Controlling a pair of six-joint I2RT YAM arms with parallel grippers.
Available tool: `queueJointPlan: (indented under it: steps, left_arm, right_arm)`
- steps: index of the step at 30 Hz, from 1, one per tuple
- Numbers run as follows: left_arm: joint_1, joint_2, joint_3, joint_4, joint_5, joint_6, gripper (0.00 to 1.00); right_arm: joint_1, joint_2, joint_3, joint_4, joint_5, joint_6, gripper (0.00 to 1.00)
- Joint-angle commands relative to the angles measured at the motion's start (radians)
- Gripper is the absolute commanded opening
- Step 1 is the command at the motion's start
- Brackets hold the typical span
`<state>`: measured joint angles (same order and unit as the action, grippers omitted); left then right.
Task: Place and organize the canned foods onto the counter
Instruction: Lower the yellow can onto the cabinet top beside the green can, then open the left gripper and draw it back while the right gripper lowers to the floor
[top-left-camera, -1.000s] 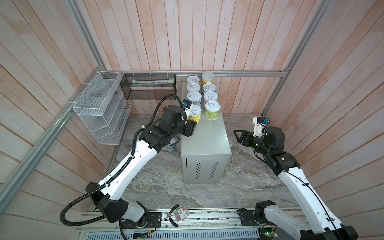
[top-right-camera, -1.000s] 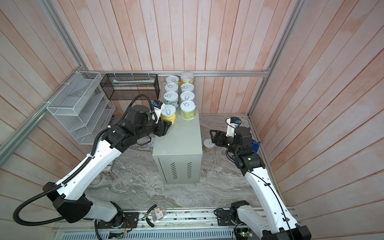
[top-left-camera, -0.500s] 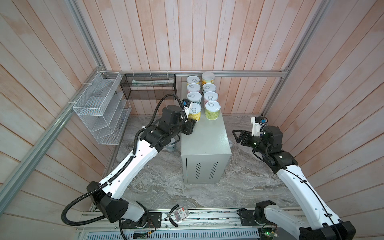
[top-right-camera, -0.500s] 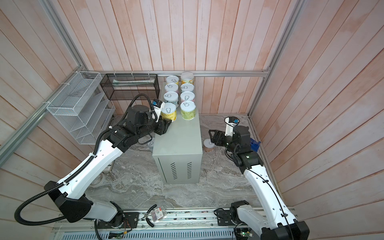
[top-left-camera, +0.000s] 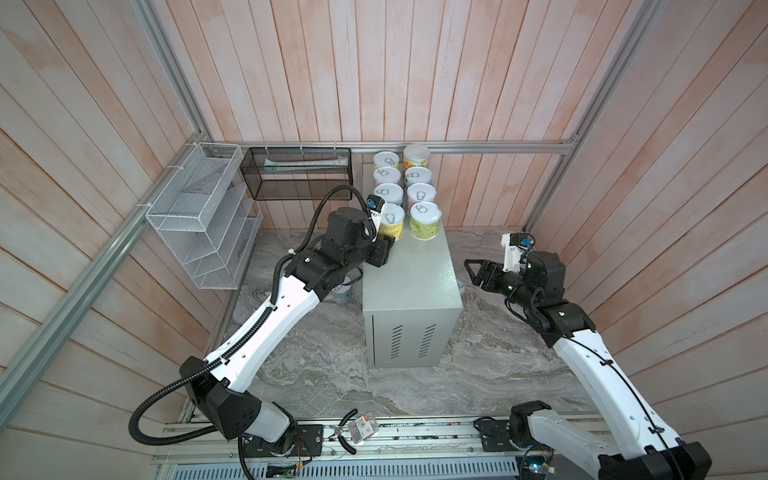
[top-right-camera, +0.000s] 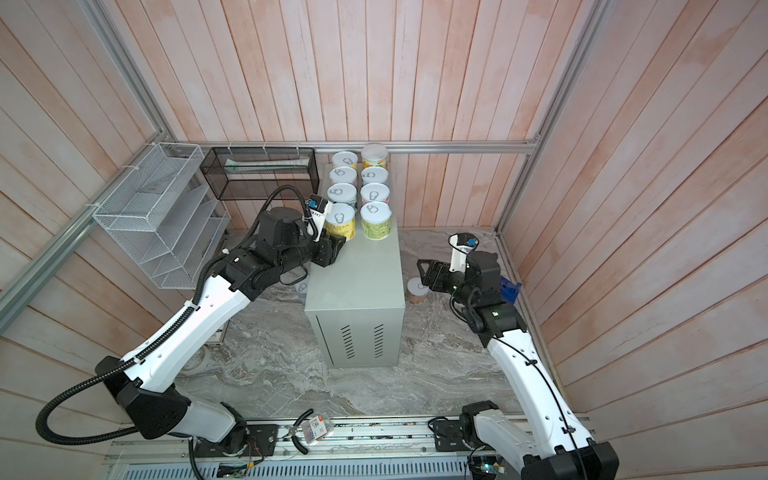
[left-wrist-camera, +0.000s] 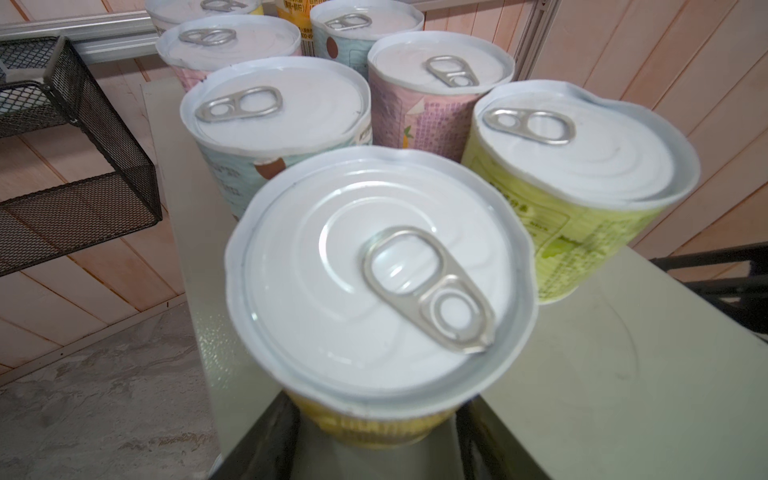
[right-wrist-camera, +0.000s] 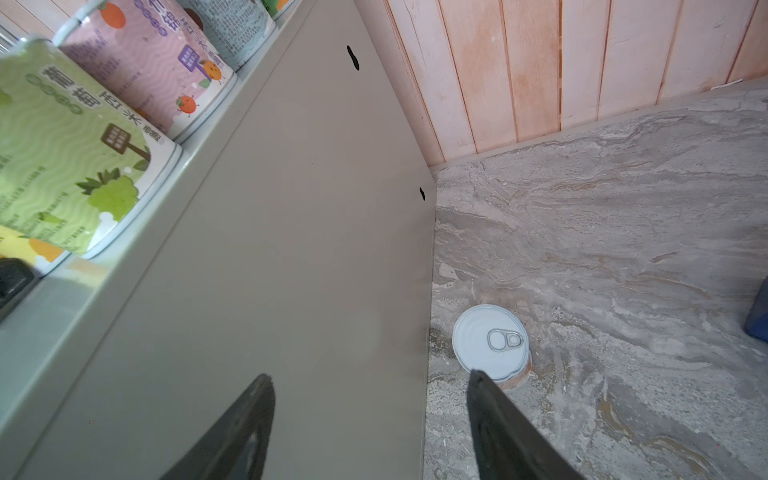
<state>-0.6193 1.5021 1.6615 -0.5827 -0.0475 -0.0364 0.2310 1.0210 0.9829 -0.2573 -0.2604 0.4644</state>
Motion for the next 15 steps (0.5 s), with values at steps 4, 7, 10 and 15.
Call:
queueJointPlan:
  steps: [4, 7, 10, 15]
  left_arm:
    - [0.018, 0.032, 0.027, -0.037, 0.018, -0.002, 0.62]
    - [0.018, 0.039, 0.035, -0.037, 0.024, -0.003, 0.62]
    - [0.018, 0.042, 0.035, -0.034, 0.036, -0.006, 0.62]
    - [0.018, 0.046, 0.034, -0.031, 0.037, -0.004, 0.62]
  right_arm:
    - [-0.005, 0.005, 0.011, 0.018, -0.002, -0.016, 0.72]
    - [-0.004, 0.008, 0.010, 0.019, -0.002, -0.013, 0.72]
    - [-0.004, 0.012, 0.008, 0.023, -0.006, -0.012, 0.72]
    - [-0.004, 0.019, 0.010, 0.026, -0.009, -0.010, 0.72]
